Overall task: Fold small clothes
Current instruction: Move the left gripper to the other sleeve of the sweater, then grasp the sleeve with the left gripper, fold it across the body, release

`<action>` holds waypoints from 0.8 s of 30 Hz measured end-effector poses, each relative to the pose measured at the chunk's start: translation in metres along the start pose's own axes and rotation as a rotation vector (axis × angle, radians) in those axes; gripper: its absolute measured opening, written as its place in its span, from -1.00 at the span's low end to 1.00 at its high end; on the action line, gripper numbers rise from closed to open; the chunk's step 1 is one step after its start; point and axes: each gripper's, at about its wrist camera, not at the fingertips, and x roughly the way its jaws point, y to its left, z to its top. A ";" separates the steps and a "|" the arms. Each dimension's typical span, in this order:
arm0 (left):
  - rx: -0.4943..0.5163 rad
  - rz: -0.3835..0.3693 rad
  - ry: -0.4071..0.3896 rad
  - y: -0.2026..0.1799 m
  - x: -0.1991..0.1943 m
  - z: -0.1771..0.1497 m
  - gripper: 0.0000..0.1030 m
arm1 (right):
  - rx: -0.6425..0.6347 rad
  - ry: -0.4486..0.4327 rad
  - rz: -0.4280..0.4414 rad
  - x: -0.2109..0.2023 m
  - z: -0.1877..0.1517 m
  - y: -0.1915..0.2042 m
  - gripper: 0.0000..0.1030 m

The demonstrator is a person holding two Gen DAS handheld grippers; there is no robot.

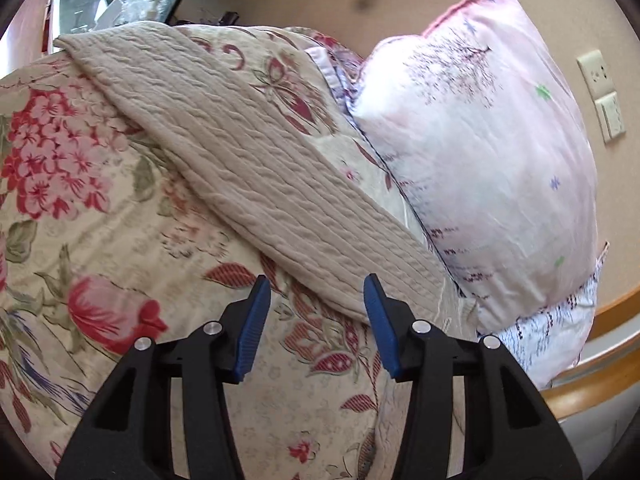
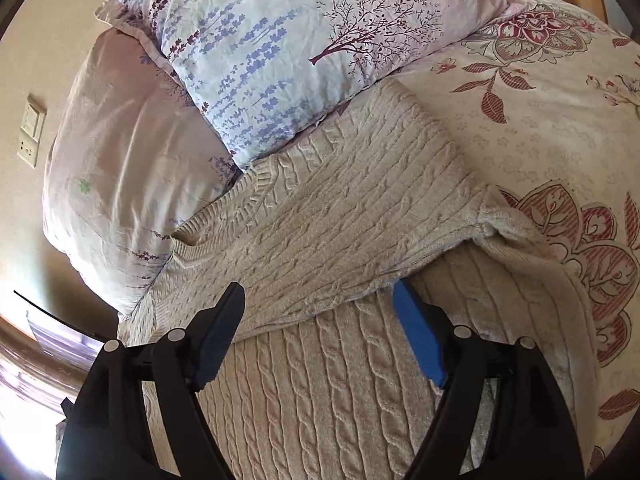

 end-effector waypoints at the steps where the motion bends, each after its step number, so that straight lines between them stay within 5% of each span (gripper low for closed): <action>1: -0.020 0.008 -0.007 0.004 0.001 0.004 -0.11 | 0.005 0.002 0.005 -0.001 0.000 0.000 0.52; 11: -0.151 0.019 -0.064 0.035 0.010 0.031 -0.59 | 0.010 0.017 0.034 -0.005 -0.003 -0.001 0.52; 18: -0.146 -0.011 -0.076 0.030 0.013 0.033 -0.86 | 0.000 0.021 0.057 -0.008 -0.003 0.001 0.52; 24: -0.018 -0.201 -0.084 -0.035 0.000 0.018 -0.87 | -0.012 -0.002 0.080 -0.018 -0.001 0.003 0.52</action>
